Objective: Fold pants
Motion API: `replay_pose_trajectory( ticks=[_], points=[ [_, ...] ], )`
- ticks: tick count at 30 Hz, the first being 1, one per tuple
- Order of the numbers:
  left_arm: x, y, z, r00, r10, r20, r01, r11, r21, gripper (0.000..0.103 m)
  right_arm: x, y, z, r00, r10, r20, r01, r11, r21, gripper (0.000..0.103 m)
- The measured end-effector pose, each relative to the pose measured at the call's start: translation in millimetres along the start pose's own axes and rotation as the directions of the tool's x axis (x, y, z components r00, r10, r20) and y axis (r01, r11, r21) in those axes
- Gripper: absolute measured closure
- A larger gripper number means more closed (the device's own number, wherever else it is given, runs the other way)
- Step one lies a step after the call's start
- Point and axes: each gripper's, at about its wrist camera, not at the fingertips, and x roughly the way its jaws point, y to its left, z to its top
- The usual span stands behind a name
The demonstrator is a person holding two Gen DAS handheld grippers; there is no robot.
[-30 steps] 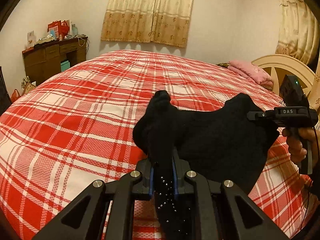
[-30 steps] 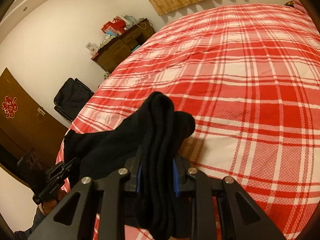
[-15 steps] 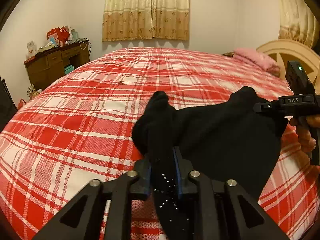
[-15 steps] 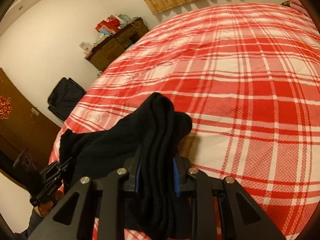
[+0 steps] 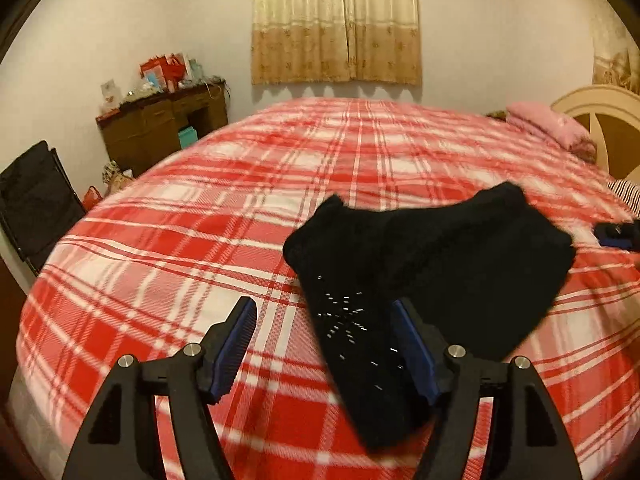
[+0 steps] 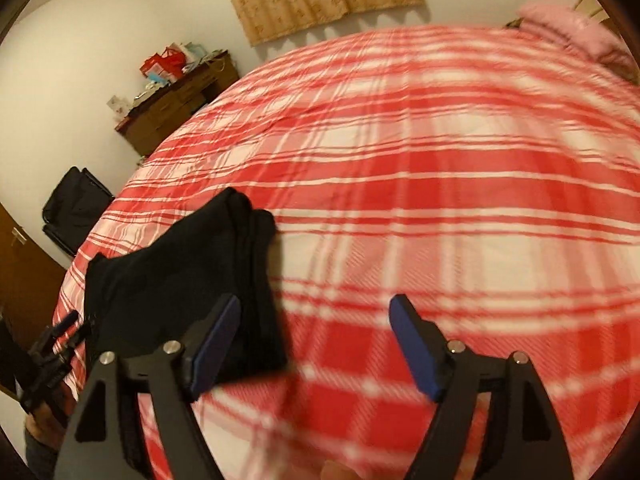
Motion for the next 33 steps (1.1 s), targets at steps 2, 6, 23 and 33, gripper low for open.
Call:
replay_pose_trajectory(
  ticks=[2, 6, 23, 33],
  points=[
    [-18, -6, -1, 1.000, 0.008, 0.023, -0.008, 1.000, -0.003, 0.032, -31, 2, -14, 0.999, -0.022, 0.037, 0.022, 1.000, -0.013, 0.022],
    [-51, -18, -3, 0.998, -0.013, 0.061, 0.015, 1.000, -0.020, 0.031, -92, 18, -43, 0.989, -0.063, 0.137, 0.072, 0.996, -0.062, 0.012],
    [-131, -46, -1, 0.976, 0.063, 0.209, -0.065, 0.998, 0.003, 0.014, -189, 98, -106, 0.943, -0.034, 0.330, 0.124, 0.958, -0.257, 0.002],
    [-135, -53, -5, 0.976, 0.057, 0.212, -0.063, 0.998, 0.020, 0.014, -200, 109, -111, 0.927, -0.024, 0.375, 0.138, 0.950, -0.280, 0.000]
  ],
)
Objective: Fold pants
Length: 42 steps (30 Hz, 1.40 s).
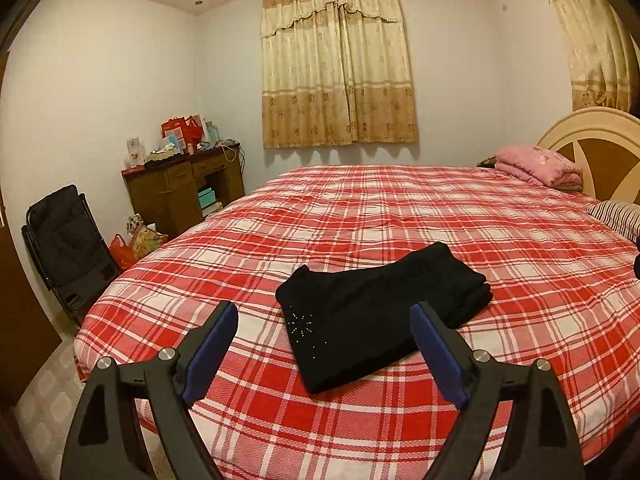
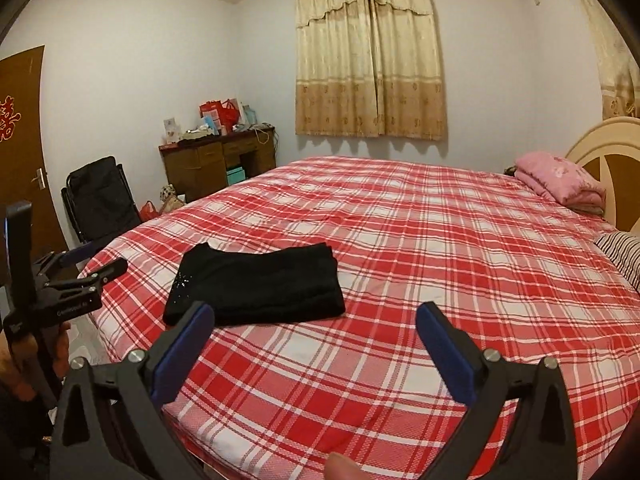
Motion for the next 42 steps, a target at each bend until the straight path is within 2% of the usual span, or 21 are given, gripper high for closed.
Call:
replay_pose_trajectory(
  ticks=[24, 42],
  points=[
    [-5, -5, -2, 1.000, -0.017, 0.002, 0.017, 1.000, 0.019, 0.014, -8, 7, 0, 1.000, -0.016, 0.026, 0.017, 0.999, -0.040, 0.000],
    [-12, -1, 2, 0.999, 0.000, 0.036, 0.000, 1.000, 0.012, 0.014, -10, 13, -2, 0.999, -0.015, 0.029, 0.017, 0.998, -0.065, 0.000]
  ],
)
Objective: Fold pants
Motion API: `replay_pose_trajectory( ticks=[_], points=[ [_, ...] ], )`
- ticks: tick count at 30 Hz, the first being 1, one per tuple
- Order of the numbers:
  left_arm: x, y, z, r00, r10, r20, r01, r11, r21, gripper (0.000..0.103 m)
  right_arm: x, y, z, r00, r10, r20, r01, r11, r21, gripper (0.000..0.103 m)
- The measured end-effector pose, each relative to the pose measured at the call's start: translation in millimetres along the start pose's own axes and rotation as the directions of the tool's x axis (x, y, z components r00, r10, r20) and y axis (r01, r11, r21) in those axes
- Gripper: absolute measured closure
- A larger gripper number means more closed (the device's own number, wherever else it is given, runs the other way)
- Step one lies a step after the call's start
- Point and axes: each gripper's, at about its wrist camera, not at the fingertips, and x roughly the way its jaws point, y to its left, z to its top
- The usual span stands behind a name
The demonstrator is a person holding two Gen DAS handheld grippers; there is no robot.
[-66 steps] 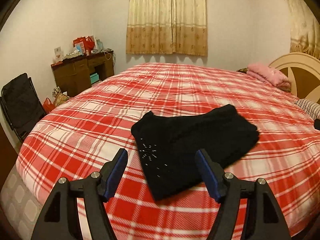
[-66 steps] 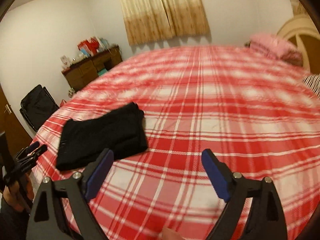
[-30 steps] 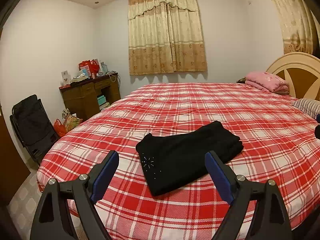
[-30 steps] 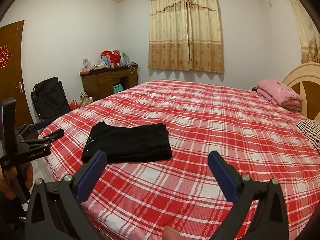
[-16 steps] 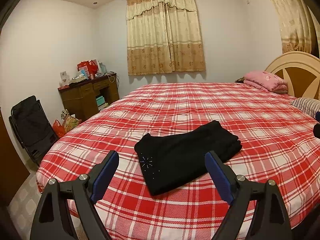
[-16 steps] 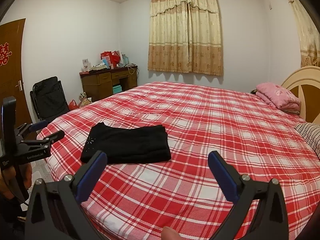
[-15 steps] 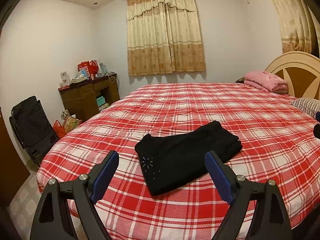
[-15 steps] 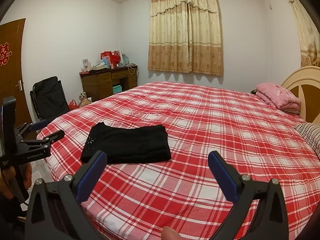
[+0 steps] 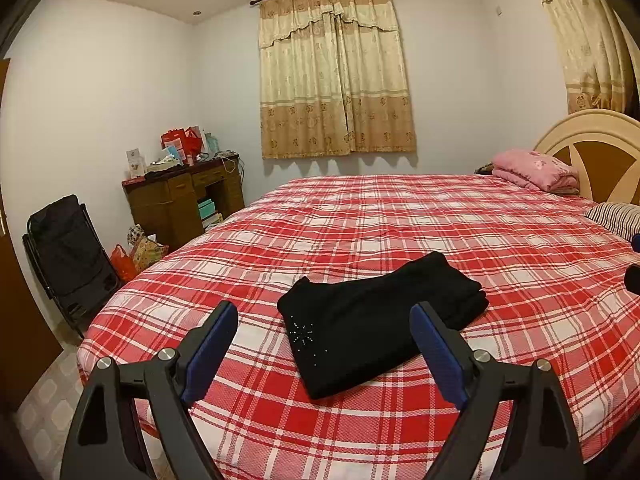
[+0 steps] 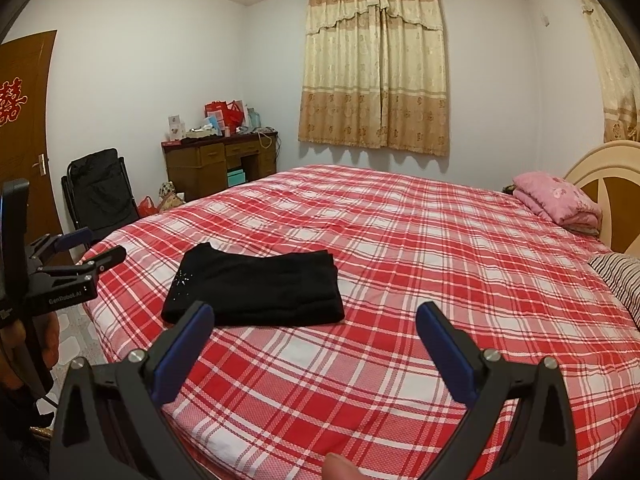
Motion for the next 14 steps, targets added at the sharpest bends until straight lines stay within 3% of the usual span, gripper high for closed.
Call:
replay_pose_trajectory(
  ticks=[14],
  points=[
    [1.1, -0.1, -4.1, 1.000, -0.022, -0.003, 0.022, 1.000, 0.016, 0.014, 5.1, 0.5, -2.8, 1.000, 0.001, -0.016, -0.001, 1.000, -0.006, 0.000]
  ],
)
